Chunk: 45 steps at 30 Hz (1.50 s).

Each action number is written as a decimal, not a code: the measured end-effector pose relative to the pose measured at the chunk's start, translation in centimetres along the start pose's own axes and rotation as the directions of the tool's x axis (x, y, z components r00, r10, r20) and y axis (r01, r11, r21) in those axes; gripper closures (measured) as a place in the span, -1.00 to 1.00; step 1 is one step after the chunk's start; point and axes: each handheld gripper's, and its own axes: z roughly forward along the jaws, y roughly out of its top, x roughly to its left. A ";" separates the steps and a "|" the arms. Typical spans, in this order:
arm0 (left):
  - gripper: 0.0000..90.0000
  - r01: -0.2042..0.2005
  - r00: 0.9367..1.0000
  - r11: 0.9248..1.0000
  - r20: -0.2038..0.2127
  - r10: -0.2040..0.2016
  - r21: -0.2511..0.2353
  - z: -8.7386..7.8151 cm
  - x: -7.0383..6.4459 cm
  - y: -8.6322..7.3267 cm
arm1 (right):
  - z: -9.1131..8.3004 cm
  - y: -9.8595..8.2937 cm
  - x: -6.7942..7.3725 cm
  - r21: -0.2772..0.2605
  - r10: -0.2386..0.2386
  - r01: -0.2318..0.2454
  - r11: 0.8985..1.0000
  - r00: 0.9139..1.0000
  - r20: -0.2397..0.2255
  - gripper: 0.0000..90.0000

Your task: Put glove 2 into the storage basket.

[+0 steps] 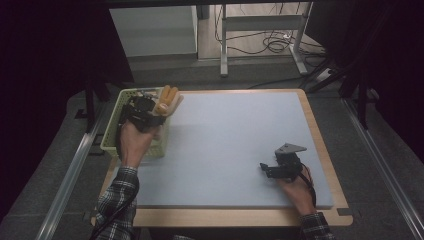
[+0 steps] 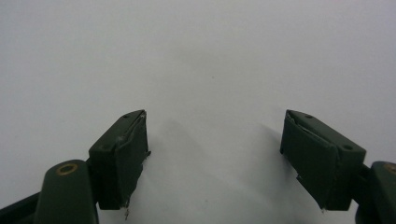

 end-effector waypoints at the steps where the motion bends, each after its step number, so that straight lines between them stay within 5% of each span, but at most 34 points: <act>1: 0.38 0.007 1.000 1.000 -0.008 -0.007 0.000 0.1 0.5 0.0 | 0.0 0.0 0.0 0.000 0.000 0.000 1.000 1.000 -0.001 -0.49; 8: 0.37 0.039 0.997 0.999 -0.063 -0.038 0.011 1.6 3.5 -0.7 | 0.0 0.0 0.0 -0.001 0.000 0.000 1.000 1.000 -0.001 -0.49; 18: 0.36 0.086 0.992 0.993 -0.096 -0.078 0.076 6.7 6.1 -2.0 | 0.0 0.0 0.0 -0.001 0.001 -0.001 1.000 1.000 -0.001 -0.49; 32: 0.26 0.069 0.995 0.975 -0.081 -0.053 0.210 11.3 5.7 -0.2 | 0.0 0.0 0.0 -0.001 0.001 -0.001 1.000 1.000 -0.003 -0.49; 37: -0.38 0.059 0.996 0.953 -0.080 -0.037 0.297 12.7 5.5 -0.5 | 0.0 0.0 0.0 -0.002 0.001 -0.001 1.000 1.000 -0.003 -0.50; 40: -0.75 0.097 0.994 0.952 -0.082 -0.076 0.289 12.2 6.0 -0.6 | 0.0 0.0 0.0 -0.001 0.001 -0.001 1.000 1.000 -0.002 -0.50; 45: -0.82 0.111 0.994 0.962 -0.041 -0.104 0.251 10.2 6.7 -0.6 | 0.0 0.0 0.0 -0.001 0.001 -0.001 1.000 1.000 -0.001 -0.50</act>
